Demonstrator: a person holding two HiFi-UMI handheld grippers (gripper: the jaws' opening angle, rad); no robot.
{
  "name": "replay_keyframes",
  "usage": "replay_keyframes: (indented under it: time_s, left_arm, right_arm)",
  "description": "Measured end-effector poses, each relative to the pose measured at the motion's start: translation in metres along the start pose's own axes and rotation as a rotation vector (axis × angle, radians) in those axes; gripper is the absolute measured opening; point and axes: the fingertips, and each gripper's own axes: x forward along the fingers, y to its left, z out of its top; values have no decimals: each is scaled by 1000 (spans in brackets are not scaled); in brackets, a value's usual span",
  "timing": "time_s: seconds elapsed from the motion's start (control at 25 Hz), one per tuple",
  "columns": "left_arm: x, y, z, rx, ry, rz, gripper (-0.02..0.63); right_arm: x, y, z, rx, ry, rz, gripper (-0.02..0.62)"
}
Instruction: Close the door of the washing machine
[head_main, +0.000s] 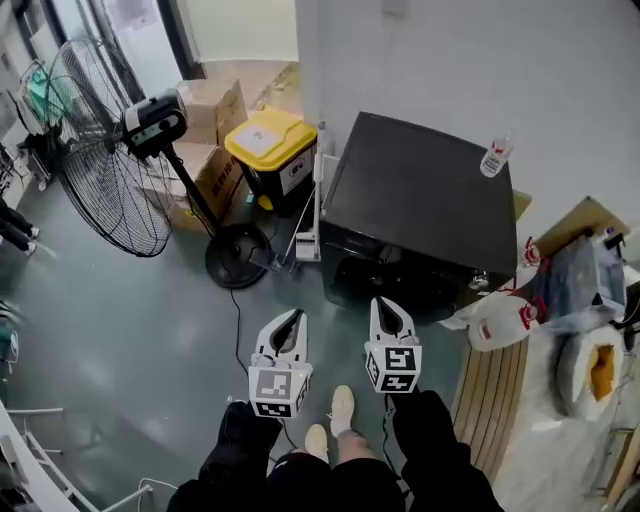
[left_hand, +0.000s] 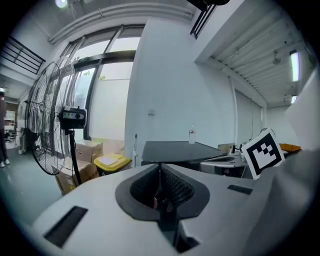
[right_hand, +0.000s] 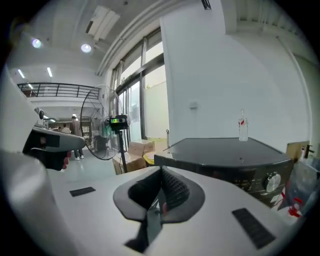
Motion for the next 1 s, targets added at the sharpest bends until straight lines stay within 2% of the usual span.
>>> replay_keyframes:
  time_s: [0.2, 0.48, 0.72, 1.0]
  left_arm:
    - [-55, -21, 45, 30, -45, -26, 31]
    - [-121, -43, 80, 56, -83, -58, 31]
    - [-173, -59, 87, 73, -98, -81, 31]
    - [-211, -70, 82, 90, -91, -113, 31]
  right_arm:
    - [-69, 15, 47, -24, -52, -4, 17]
    - [-155, 36, 84, -34, -116, -35, 17]
    - [-222, 52, 94, -43, -159, -66, 17]
    - [-277, 67, 95, -60, -183, -100, 17]
